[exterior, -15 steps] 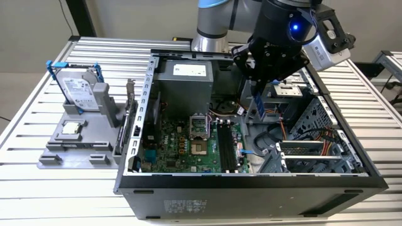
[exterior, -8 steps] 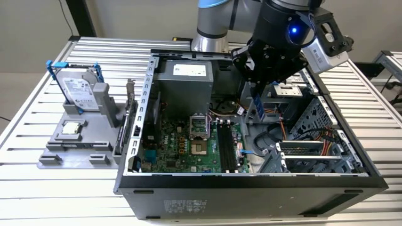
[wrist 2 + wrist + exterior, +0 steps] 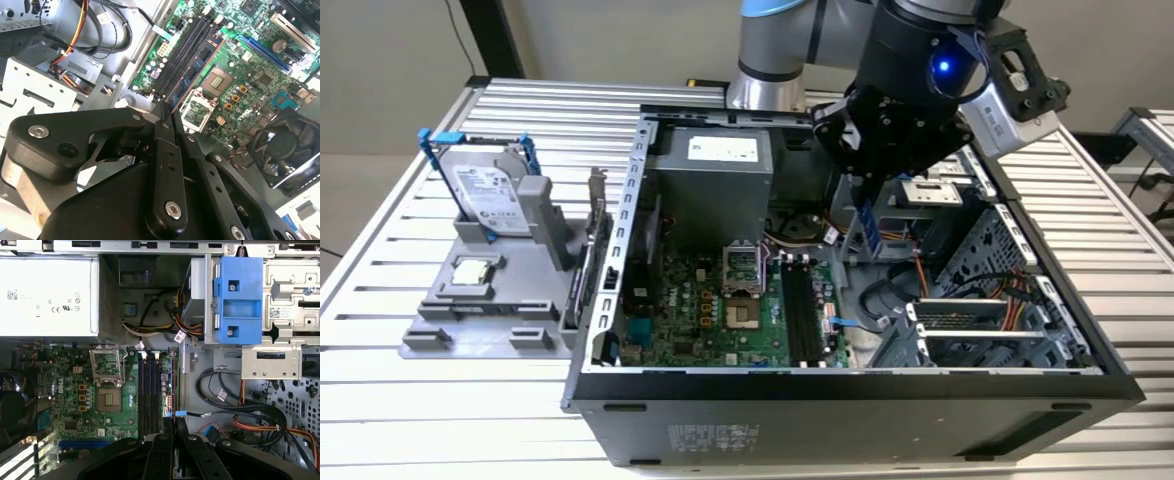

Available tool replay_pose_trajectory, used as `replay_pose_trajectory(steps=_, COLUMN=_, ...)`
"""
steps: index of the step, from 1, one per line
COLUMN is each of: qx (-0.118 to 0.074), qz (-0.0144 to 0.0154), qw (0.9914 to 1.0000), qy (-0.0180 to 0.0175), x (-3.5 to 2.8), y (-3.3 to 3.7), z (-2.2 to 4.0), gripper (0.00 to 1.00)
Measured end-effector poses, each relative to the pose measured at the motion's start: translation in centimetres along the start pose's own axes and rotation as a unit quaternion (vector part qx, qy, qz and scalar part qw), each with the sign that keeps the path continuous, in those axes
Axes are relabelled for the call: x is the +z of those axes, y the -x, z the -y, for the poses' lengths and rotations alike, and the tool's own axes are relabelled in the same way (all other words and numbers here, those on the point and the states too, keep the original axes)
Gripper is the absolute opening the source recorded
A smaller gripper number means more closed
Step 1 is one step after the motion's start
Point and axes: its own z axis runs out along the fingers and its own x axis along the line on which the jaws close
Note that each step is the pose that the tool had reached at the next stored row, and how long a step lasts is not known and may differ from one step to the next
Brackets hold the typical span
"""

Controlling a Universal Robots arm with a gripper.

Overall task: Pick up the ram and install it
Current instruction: 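Insert the ram into the slot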

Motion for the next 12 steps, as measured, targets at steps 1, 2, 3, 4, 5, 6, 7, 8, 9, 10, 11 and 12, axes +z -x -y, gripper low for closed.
replay_pose_trajectory(steps=1, qx=0.0, qz=0.0, qw=1.0, qy=-0.0001, x=0.05, y=0.0, z=0.01, gripper=0.0)
replay_pose_trajectory(steps=2, qx=0.0, qz=0.0, qw=1.0, qy=-0.0002, x=0.11, y=0.0, z=0.01, gripper=0.0)
replay_pose_trajectory(steps=3, qx=0.0, qz=0.0, qw=1.0, qy=-0.0002, x=0.17, y=0.0, z=0.01, gripper=0.0)
replay_pose_trajectory(steps=4, qx=0.0, qz=0.0, qw=1.0, qy=-0.0001, x=0.24, y=0.0, z=0.01, gripper=0.0)
replay_pose_trajectory(steps=5, qx=0.0, qz=0.0, qw=1.0, qy=-0.0002, x=0.3, y=0.0, z=0.01, gripper=0.0)
replay_pose_trajectory(steps=6, qx=0.0, qz=0.0, qw=1.0, qy=-0.0002, x=0.37, y=0.0, z=0.02, gripper=0.0)
replay_pose_trajectory(steps=7, qx=0.0, qz=0.0, qw=1.0, qy=-0.0002, x=0.44, y=-0.01, z=0.02, gripper=0.0)
replay_pose_trajectory(steps=8, qx=0.0, qz=0.0, qw=1.0, qy=-0.0002, x=0.52, y=-0.01, z=0.02, gripper=0.0)
replay_pose_trajectory(steps=9, qx=0.0, qz=0.0, qw=1.0, qy=-0.0002, x=0.59, y=-0.01, z=0.02, gripper=0.0)
replay_pose_trajectory(steps=10, qx=0.0, qz=-0.0001, qw=1.0, qy=-0.0003, x=0.66, y=-0.02, z=0.01, gripper=0.0)
replay_pose_trajectory(steps=11, qx=0.0, qz=-0.0001, qw=1.0, qy=-0.0003, x=0.75, y=-0.02, z=0.01, gripper=0.0)
replay_pose_trajectory(steps=12, qx=0.0, qz=0.0, qw=1.0, qy=-0.0003, x=0.83, y=-0.02, z=0.01, gripper=0.0)
